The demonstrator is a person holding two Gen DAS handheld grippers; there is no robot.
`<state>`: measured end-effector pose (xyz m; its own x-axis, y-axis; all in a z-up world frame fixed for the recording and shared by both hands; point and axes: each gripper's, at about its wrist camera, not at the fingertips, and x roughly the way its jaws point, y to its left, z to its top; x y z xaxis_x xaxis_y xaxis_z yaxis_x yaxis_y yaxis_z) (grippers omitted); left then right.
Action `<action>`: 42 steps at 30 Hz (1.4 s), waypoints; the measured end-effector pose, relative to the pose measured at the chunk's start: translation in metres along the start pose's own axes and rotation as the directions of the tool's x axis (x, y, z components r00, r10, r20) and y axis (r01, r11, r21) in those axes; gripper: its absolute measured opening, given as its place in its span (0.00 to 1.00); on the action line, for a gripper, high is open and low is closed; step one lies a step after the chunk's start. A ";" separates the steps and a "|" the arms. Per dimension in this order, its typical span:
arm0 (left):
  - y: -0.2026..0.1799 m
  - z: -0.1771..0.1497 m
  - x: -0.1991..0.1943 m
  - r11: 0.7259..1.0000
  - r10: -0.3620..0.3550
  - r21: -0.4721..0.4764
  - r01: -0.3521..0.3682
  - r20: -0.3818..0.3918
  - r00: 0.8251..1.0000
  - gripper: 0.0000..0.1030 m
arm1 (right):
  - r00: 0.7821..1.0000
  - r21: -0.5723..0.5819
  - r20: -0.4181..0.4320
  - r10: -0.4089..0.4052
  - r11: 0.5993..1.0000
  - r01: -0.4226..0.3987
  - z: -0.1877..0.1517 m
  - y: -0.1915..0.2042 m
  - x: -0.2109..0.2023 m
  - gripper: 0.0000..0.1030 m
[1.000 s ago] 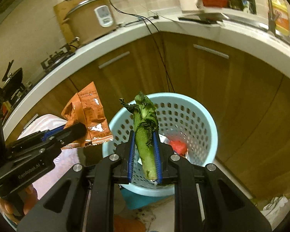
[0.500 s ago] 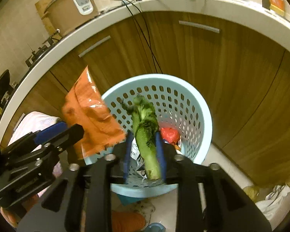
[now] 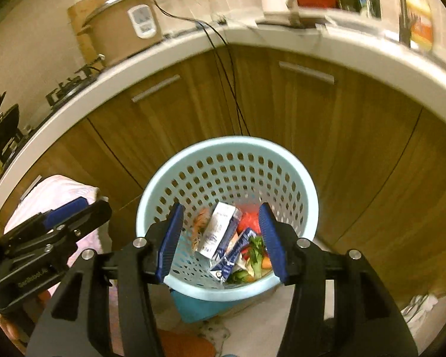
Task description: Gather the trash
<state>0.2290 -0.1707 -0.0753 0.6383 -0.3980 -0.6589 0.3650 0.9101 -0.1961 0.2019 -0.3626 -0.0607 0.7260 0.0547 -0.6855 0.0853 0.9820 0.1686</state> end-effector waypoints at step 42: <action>0.034 -0.033 -0.111 0.970 0.244 -0.084 -0.230 0.285 0.927 0.83 | 0.980 -0.156 0.195 -0.049 0.984 0.080 -0.023 0.090 -0.058 0.53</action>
<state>0.1486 -0.0915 -0.0329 0.8738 -0.1796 -0.4520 0.1506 0.9836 -0.0997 0.1518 -0.2729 -0.0224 0.8404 -0.0295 -0.5412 0.0353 0.9994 0.0003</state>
